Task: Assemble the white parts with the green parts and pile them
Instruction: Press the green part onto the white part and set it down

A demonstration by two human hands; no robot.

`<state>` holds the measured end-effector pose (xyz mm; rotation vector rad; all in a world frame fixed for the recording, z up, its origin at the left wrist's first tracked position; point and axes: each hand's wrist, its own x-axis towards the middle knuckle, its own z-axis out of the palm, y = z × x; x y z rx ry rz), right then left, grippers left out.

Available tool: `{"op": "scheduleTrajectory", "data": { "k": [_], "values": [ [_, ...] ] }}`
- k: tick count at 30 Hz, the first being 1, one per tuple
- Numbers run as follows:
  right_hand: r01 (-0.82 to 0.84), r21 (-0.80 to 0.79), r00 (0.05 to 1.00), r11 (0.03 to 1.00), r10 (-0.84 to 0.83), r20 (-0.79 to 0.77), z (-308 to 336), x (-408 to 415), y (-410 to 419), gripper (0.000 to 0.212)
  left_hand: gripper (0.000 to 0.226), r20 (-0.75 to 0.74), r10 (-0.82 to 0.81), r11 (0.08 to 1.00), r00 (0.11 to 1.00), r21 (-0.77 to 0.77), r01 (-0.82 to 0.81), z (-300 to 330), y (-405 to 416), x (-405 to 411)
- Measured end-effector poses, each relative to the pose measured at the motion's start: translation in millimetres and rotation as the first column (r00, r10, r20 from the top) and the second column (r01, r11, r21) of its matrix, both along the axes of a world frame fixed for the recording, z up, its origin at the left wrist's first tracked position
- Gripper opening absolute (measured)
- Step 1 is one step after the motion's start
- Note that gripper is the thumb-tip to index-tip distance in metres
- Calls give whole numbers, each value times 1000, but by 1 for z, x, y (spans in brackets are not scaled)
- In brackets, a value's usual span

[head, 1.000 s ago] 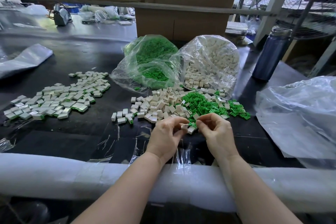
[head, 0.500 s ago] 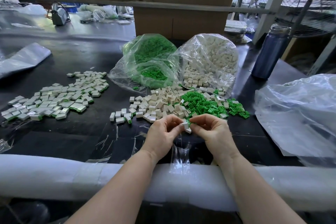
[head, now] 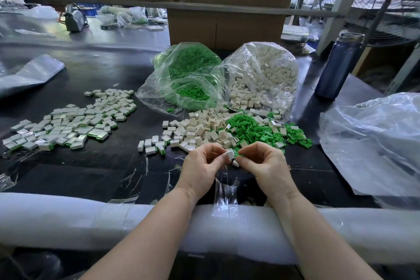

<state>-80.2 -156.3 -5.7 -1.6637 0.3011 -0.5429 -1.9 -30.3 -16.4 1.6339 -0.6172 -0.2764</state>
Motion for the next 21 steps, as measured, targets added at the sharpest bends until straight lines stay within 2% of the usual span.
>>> {"op": "scheduleTrajectory", "data": {
  "k": [3,7,10,15,21],
  "values": [
    [32,34,999,999,-32,2,-2,0,-3,12,5,-23,-19,1000,1000,-15,18,0,-1,-1],
    [25,157,999,987,-29,22,-4,1,-4,13,6,-126,-23,994,992,-111,9,2,-2,-3],
    [8,238,999,971,-15,32,-4,2,-3,12,3,-120,-3,990,993,-142,-14,3,-1,-2],
    [-1,241,999,970,-8,34,-4,1,-4,13,5,-117,7,988,993,-151,-25,6,1,-5],
    [-16,229,999,973,5,52,-3,1,-4,17,6,-187,-94,994,978,-64,84,9,1,-7]
  ]
}}
